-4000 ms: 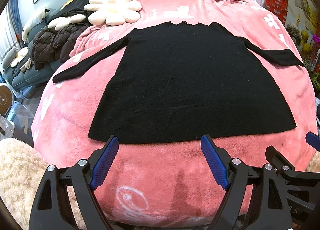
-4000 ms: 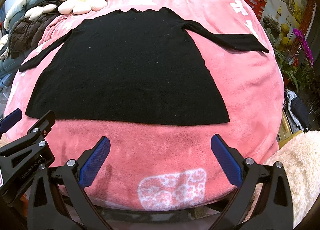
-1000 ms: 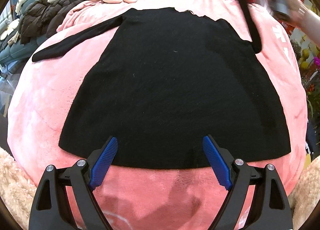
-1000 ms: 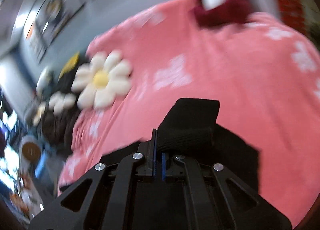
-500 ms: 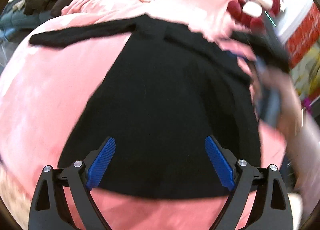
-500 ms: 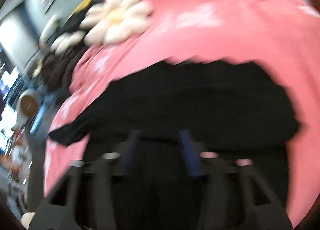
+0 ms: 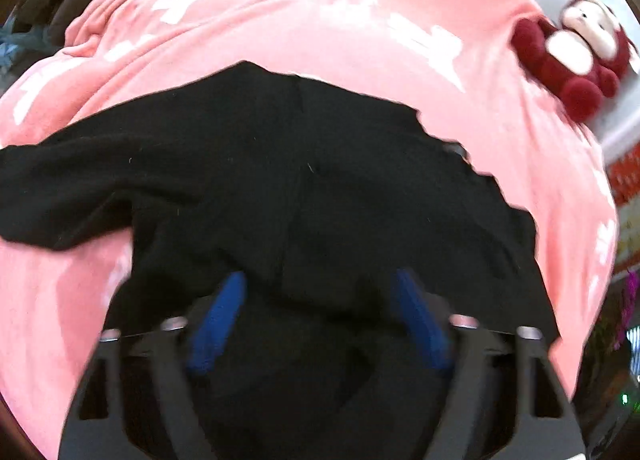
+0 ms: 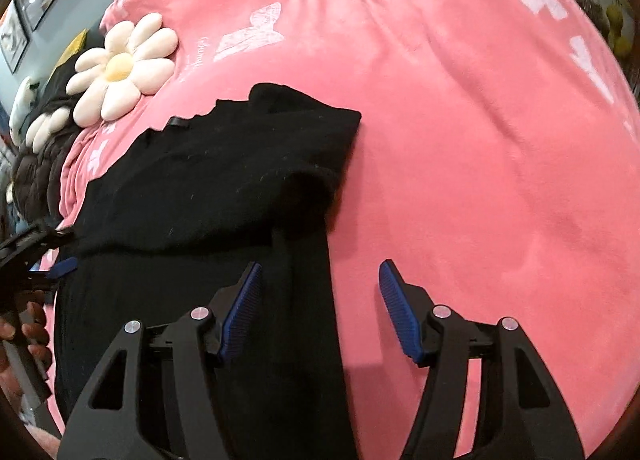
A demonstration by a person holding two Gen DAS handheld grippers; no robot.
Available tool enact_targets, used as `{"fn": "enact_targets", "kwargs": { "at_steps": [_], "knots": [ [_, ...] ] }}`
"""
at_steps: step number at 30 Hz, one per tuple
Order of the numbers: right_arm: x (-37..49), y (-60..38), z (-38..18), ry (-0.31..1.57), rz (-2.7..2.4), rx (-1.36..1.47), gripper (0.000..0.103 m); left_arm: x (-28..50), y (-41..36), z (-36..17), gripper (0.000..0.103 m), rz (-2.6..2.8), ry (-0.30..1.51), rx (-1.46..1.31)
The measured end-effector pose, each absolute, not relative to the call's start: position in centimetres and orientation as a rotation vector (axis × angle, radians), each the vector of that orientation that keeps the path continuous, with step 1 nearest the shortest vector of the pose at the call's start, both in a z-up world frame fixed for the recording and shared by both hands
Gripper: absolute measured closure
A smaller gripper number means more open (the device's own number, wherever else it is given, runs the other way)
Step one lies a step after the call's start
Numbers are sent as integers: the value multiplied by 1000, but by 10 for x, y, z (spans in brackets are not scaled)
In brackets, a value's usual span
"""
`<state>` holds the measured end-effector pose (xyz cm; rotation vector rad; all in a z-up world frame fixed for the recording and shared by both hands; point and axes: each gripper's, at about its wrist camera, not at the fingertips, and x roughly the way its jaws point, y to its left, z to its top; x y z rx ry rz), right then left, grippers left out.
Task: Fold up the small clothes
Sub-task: 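Fold the held sleeve across the dress body with the right gripper, release, then grasp the other sleeve with the left gripper and fold it across the body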
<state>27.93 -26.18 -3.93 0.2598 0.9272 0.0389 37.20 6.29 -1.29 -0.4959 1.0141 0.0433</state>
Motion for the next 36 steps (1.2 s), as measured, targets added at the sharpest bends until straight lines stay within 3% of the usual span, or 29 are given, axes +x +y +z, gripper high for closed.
{"fn": "enact_targets", "kwargs": {
  "at_steps": [1,2,3,4,5,9,11,15,19,25,29,36],
  "knots": [
    [286,-260,-42,928,45,260,44,375,62,-12,71,43,990,-476],
    [294,-256,-45,935,50,255,44,382,59,-10,86,24,992,-436],
    [302,-254,-48,942,62,247,51,385,59,-10,98,14,997,-421],
    [310,-254,-49,945,62,233,65,388,62,-10,98,10,991,-426],
    [315,-257,-46,928,41,220,90,390,66,-8,98,17,983,-420],
    [308,-287,-46,879,-16,320,93,396,72,-7,98,46,960,-326],
    [307,-285,-67,910,-15,301,92,398,74,-18,95,62,987,-306],
    [295,-273,-42,891,-16,277,82,392,76,-14,87,62,970,-300],
    [265,-269,-16,862,-14,230,81,366,96,-3,50,39,977,-419],
    [189,-245,-3,892,28,126,63,307,143,6,25,66,978,-482],
    [138,-216,-12,938,47,57,53,262,219,-10,22,194,995,-644],
    [81,-170,-39,1038,78,72,50,222,346,-38,22,512,894,-931]
  ]
}}
